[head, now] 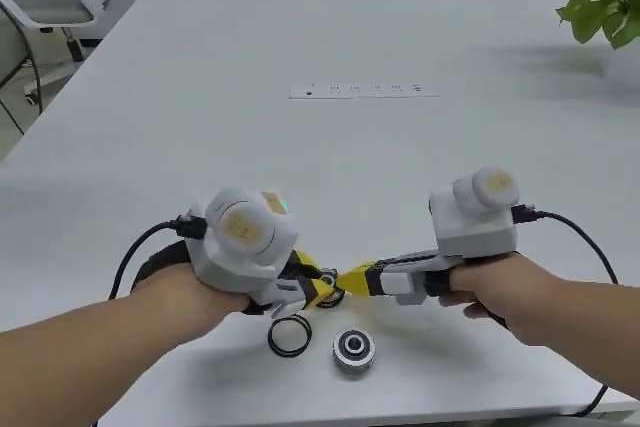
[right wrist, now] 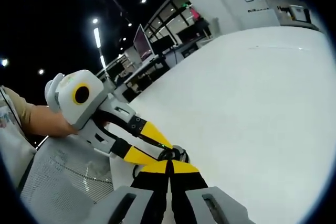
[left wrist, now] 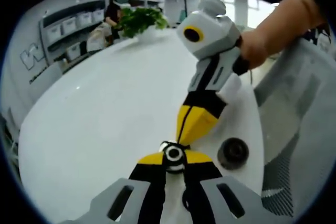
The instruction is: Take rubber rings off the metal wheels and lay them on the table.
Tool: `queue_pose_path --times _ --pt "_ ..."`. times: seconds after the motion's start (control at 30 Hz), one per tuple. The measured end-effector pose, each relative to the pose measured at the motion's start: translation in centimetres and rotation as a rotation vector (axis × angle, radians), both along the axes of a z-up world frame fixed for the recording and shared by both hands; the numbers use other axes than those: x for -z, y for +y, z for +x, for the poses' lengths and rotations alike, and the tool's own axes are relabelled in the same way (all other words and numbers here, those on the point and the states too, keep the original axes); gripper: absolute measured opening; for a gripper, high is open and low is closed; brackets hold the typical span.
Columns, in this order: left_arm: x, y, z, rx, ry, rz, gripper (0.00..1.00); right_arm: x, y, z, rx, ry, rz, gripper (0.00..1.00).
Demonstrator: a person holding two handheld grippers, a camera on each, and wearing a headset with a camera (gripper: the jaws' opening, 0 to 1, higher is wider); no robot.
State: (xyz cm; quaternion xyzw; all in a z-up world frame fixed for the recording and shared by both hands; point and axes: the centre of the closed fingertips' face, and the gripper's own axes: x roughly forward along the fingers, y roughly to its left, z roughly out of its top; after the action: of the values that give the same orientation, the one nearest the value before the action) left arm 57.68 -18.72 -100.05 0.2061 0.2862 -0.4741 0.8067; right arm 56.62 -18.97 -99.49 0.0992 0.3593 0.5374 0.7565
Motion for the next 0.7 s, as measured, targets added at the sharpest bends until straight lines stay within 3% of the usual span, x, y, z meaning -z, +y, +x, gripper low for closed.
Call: queue_pose_path --times 0.17,0.2,0.7 --pt "0.0 -0.3 -0.3 0.016 -0.002 -0.001 0.12 -0.6 0.7 -0.7 -0.04 0.016 0.04 0.0" --pt "0.0 -0.2 -0.3 0.017 -0.003 0.004 0.12 -0.4 0.5 -0.4 -0.035 -0.004 0.022 0.0" --pt "0.0 -0.2 -0.2 0.017 -0.003 -0.005 0.12 -1.0 0.6 -1.0 -0.067 0.054 0.086 0.0"
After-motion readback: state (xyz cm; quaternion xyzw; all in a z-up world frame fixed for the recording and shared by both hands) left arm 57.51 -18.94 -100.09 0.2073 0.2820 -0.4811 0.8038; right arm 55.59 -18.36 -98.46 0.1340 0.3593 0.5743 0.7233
